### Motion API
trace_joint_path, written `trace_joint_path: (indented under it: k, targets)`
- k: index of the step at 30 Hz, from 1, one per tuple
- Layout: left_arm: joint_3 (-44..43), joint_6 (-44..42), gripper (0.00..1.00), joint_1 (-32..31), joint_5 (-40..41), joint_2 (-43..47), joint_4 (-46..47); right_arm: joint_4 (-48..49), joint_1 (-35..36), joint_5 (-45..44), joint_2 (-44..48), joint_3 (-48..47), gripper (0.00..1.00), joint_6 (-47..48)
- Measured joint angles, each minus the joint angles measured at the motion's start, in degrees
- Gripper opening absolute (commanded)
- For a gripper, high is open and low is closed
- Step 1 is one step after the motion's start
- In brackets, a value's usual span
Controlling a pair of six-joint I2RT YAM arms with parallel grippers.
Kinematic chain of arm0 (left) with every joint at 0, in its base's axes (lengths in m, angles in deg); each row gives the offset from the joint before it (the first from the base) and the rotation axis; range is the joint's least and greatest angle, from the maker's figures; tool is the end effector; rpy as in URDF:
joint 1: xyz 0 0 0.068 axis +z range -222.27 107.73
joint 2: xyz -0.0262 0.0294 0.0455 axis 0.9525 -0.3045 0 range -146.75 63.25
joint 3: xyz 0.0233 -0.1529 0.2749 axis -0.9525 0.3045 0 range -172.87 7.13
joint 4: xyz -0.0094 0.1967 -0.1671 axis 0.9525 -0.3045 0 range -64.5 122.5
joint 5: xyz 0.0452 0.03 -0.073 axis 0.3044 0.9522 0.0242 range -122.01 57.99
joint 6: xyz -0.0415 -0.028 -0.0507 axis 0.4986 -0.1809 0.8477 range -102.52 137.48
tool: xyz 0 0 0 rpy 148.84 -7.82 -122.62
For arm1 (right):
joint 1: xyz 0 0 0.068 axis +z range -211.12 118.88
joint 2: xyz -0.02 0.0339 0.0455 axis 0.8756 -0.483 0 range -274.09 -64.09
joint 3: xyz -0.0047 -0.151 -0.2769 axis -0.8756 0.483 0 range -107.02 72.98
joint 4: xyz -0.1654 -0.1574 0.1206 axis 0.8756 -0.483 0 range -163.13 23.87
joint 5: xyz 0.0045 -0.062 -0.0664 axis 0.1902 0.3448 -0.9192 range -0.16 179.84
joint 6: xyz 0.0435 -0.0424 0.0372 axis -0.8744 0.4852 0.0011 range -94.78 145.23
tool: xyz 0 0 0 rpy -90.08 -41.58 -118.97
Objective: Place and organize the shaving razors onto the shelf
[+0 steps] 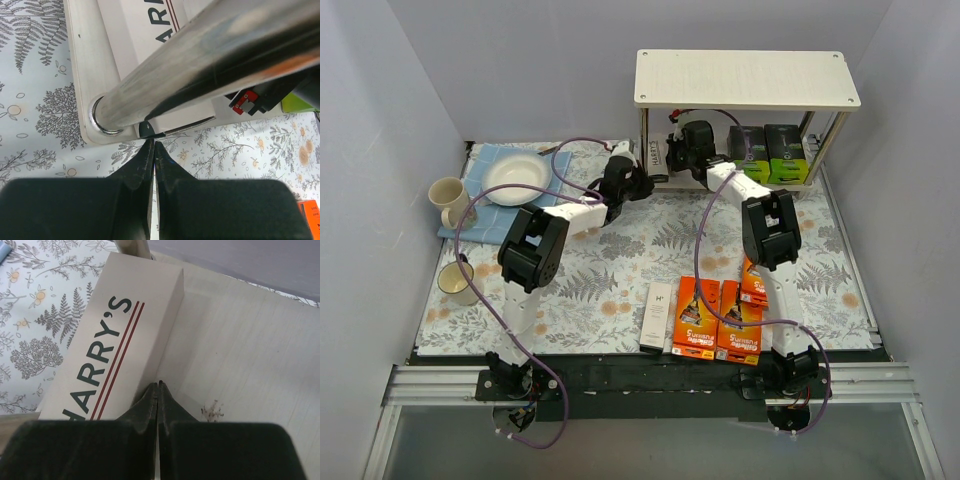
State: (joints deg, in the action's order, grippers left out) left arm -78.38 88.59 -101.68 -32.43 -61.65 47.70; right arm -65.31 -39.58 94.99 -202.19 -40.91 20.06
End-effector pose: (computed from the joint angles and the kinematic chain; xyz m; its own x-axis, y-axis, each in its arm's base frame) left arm 0.4719 -0.2665 0.2048 -0.5857 -0.7560 -0.2924 -0.1768 0.4712 -0.8641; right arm 0.5706 0.2308 0.2222 -0.4077 -0.0644 -0.9108 -0.4071 0.9057 0.1182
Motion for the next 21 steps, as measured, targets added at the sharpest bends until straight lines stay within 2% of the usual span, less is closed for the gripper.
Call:
trace_joint_path:
  k: [5, 14, 21]
  targets:
    - [0.9, -0.8, 0.0, 0.0, 1.6, 1.8, -1.7, -0.6, 0.7, -4.0, 1.9, 2.4, 0.01, 1.2]
    - [0.0, -6.7, 0.0, 1.9, 10.1, 3.7, -3.2, -0.9, 0.7, -8.7, 3.8, 4.9, 0.01, 2.7]
    - [-7.3, -8.5, 0.0, 6.7, 9.4, -0.3, 1.9, -1.1, 0.7, -8.8, 6.3, 8.3, 0.01, 3.7]
